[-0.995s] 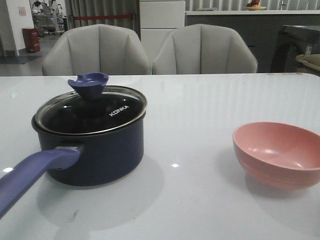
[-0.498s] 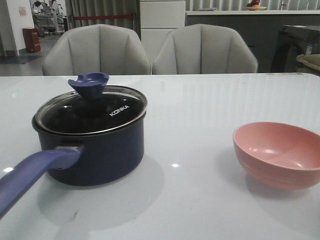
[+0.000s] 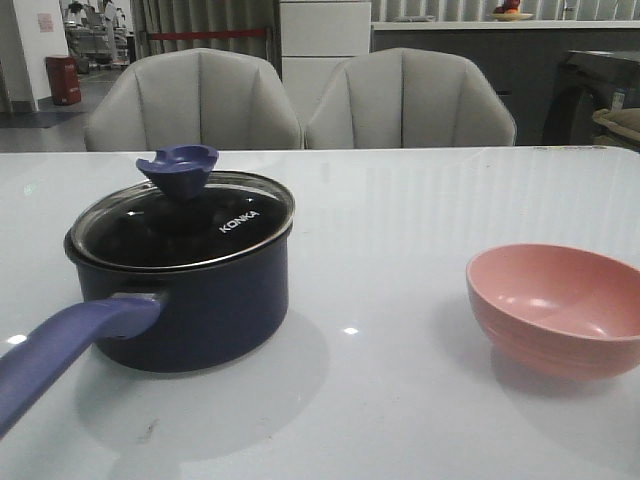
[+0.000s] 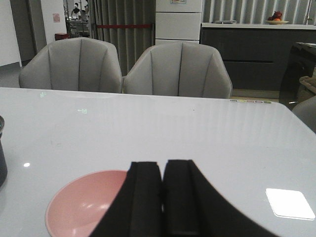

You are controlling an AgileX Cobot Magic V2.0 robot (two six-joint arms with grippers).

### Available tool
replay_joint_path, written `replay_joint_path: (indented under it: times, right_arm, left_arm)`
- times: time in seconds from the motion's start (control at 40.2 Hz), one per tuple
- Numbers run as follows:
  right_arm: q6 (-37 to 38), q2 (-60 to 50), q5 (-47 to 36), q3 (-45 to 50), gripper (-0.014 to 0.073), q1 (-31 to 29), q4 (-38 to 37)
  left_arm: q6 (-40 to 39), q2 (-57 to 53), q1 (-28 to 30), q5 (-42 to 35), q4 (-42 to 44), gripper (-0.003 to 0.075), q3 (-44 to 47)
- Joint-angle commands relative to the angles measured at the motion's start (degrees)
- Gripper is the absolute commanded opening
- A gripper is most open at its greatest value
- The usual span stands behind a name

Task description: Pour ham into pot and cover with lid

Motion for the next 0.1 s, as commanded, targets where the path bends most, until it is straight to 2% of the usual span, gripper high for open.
replay_joint_path:
  times: [0.0, 0.075]
  right_arm:
    - [0.08, -1.10, -4.96, 0.47, 0.0139, -0.35, -0.64]
    - [0.08, -1.10, -4.96, 0.47, 0.0139, -0.35, -0.64]
  left_arm:
    - [-0.60, -1.22, 0.12, -4.73, -0.48, 0.0121, 1.85]
    - [-0.60, -1.22, 0.12, -4.73, -0.48, 0.0122, 1.85]
